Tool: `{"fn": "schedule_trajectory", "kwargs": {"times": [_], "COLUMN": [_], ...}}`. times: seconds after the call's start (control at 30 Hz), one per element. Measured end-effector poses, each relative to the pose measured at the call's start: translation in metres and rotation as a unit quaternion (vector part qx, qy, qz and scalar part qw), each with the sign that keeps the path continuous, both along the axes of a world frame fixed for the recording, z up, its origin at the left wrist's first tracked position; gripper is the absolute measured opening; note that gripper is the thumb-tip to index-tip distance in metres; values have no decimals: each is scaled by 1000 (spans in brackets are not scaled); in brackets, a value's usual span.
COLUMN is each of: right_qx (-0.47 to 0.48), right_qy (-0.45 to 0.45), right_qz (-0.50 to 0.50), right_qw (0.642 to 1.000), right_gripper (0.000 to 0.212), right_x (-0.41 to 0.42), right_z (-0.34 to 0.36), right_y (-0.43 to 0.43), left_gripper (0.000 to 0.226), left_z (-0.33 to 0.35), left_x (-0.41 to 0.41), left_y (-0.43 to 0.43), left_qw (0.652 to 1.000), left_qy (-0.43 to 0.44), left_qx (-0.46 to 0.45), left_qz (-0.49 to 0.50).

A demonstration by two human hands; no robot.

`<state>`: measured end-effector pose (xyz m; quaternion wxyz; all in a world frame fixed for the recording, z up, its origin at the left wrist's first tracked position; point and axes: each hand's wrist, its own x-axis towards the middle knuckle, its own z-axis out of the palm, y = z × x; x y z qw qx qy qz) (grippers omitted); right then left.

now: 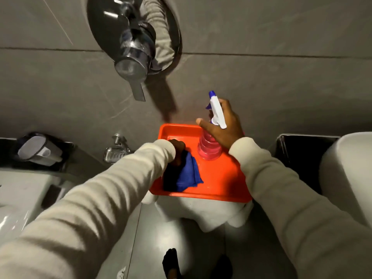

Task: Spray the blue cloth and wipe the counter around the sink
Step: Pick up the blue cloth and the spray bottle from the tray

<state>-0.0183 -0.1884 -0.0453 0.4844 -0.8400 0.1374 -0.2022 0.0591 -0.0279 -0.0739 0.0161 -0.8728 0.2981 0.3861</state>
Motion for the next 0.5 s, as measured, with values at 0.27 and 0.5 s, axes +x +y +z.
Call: {"fn": "schedule_trajectory", "kwargs": {"times": [0.27, 0.5], "right_qx": [116, 104], "right_qy": [3, 39], "right_qz": [-9, 157], "right_qw": [993, 981], "right_gripper": [45, 32], "right_x": [26, 25], "right_z": [-2, 63], "right_y": [7, 13], "left_gripper": [20, 49], "left_z": [8, 34], "left_x": [-12, -31], "left_y": [10, 48], "left_qw": [979, 812], "left_qy": [129, 257], "left_qx": [-121, -403], "left_qz": [99, 335]}}
